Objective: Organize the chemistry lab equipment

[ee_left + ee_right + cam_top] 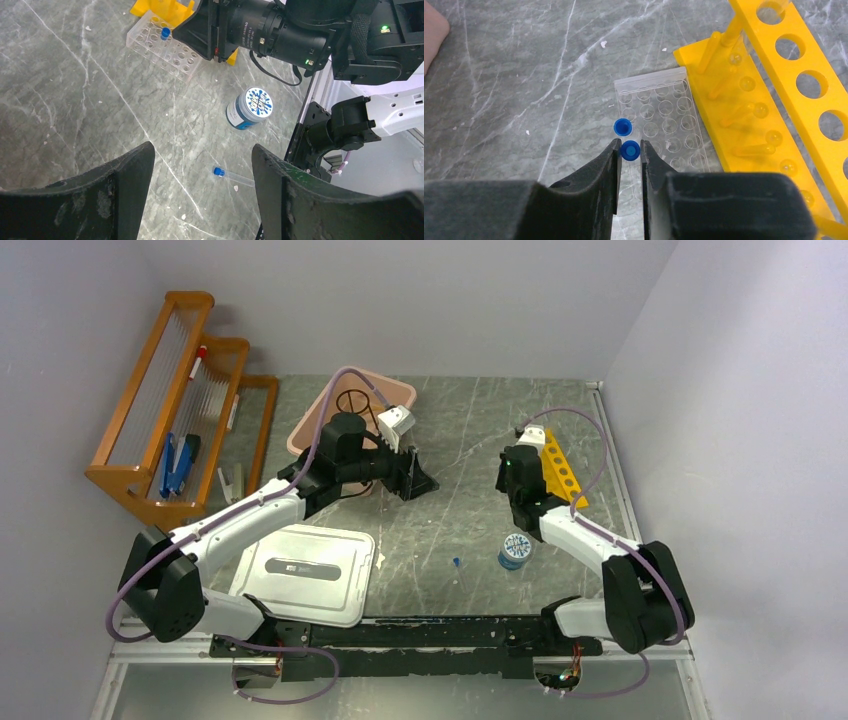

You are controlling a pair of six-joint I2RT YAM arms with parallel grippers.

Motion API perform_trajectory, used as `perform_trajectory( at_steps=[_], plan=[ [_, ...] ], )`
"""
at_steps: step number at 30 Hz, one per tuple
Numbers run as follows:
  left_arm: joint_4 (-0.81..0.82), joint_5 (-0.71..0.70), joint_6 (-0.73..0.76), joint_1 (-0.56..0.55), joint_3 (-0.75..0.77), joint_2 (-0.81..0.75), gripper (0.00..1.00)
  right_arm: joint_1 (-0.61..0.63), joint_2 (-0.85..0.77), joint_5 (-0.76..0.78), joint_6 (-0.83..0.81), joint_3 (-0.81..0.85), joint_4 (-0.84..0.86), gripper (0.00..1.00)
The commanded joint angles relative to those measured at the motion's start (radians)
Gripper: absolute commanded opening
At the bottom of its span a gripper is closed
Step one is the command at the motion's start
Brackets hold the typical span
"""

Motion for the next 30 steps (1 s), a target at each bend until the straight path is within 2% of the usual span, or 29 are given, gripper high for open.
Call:
perform_trajectory(
  at_steps=[1, 4, 13, 19, 25, 30],
  plan=[
    [0.005, 0.008, 0.008, 0.007, 0.024, 0.003, 0.75, -0.01, 0.009, 0.0, 0.019, 0.0, 0.009, 0.26],
    [0.008, 0.011, 0.006, 0.008, 0.018, -0.002, 0.75, -0.011, 0.006, 0.006, 0.05, 0.02, -0.028, 0.35],
    [-0.011, -0.002, 0.016, 0.009, 0.01, -0.02, 0.75, -0.014, -0.012, -0.007, 0.08, 0.109, -0.172, 0.42],
    [-0.062, -0.087, 0.0, 0.009, 0.02, -0.045, 0.77, -0.014, -0.072, -0.056, 0.107, 0.274, -0.433, 0.54],
    [-0.142, -0.266, -0.008, 0.01, 0.047, -0.087, 0.79, -0.003, -0.08, -0.225, 0.127, 0.354, -0.715, 0.54],
    [-0.152, -0.292, -0.024, 0.01, 0.038, -0.139, 0.8, 0.123, -0.082, -0.234, 0.194, 0.349, -0.874, 0.54]
  ],
)
